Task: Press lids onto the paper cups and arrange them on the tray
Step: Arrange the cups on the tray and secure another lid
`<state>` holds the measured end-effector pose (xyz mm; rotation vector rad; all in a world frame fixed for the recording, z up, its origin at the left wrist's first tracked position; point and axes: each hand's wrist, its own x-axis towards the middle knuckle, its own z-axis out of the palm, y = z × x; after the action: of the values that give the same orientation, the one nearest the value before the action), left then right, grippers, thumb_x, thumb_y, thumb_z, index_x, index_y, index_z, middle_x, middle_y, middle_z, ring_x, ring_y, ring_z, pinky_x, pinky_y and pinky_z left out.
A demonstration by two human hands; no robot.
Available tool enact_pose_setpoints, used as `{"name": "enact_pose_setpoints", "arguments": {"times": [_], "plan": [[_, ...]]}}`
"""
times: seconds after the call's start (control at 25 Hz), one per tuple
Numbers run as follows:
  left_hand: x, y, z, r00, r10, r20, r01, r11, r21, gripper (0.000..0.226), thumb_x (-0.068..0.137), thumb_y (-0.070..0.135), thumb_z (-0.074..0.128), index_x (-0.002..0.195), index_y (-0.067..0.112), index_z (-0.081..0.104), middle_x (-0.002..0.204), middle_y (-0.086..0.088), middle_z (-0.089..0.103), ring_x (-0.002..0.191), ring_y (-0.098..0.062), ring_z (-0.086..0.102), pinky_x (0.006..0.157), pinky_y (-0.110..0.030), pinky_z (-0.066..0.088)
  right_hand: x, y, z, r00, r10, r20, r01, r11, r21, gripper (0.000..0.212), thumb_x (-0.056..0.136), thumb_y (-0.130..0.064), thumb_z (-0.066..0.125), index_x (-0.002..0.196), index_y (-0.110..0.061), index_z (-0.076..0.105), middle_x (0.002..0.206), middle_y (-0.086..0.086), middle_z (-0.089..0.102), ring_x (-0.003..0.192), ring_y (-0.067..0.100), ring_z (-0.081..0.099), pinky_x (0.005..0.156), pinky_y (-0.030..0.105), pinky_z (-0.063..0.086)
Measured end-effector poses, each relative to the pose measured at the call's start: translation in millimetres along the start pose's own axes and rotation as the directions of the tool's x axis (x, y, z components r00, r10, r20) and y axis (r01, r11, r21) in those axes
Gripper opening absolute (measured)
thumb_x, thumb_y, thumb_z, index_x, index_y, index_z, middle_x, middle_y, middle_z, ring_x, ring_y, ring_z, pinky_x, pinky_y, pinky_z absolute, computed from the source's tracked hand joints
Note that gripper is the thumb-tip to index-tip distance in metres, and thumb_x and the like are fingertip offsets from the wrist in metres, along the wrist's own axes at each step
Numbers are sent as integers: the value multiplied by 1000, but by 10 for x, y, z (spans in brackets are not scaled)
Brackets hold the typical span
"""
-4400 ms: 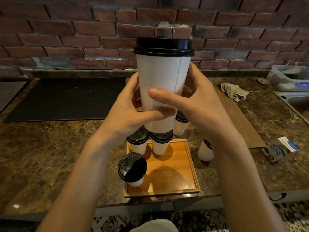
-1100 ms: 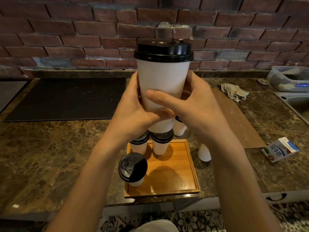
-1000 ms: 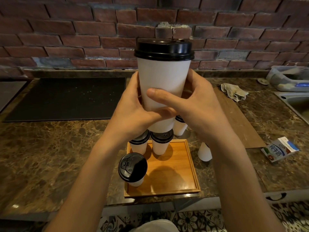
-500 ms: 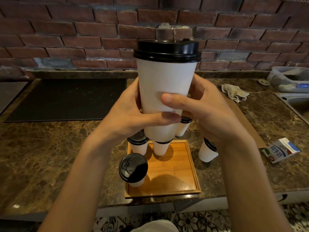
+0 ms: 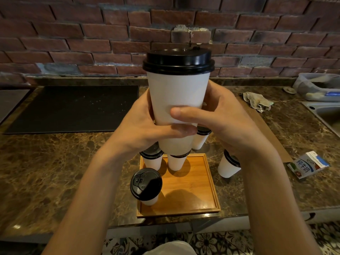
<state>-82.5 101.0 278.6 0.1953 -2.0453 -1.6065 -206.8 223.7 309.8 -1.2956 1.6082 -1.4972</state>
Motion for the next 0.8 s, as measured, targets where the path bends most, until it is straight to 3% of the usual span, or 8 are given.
{"name": "enact_pose_setpoints", "arguments": {"times": [0.16,0.36,0.52,0.8], "plan": [[21,-12,36,998,25,-54,-22,999,45,73,57,30,79,121,32,44,110,15,62,107,-1,61,76,-12,51,-3,-21,40,998,6,-63,-9,998,-60,72,63,-39,84,126,-24,54,113,-8,65,104,4,64,81,20,56],[61,-89,103,986,21,-164,-7,996,86,84,60,15,87,127,31,39,117,13,58,108,3,58,77,-11,51,32,38,151,978,11,-206,-33,994,-106,73,67,-33,86,131,-23,50,116,-10,62,105,4,61,85,28,58],[94,-121,149,983,6,-182,0,1000,28,85,63,9,84,133,24,37,120,10,57,111,-1,58,82,-15,51,35,84,242,952,-16,-305,-33,988,-153,78,67,-37,86,133,-25,47,117,-12,60,105,1,59,83,24,57],[99,-136,117,988,5,-152,4,998,56,84,63,2,82,128,30,37,118,12,57,109,2,58,77,-11,51,47,80,177,966,-1,-259,-12,999,-49,69,69,-30,86,128,-25,53,115,-9,64,103,4,63,83,29,59]]}}
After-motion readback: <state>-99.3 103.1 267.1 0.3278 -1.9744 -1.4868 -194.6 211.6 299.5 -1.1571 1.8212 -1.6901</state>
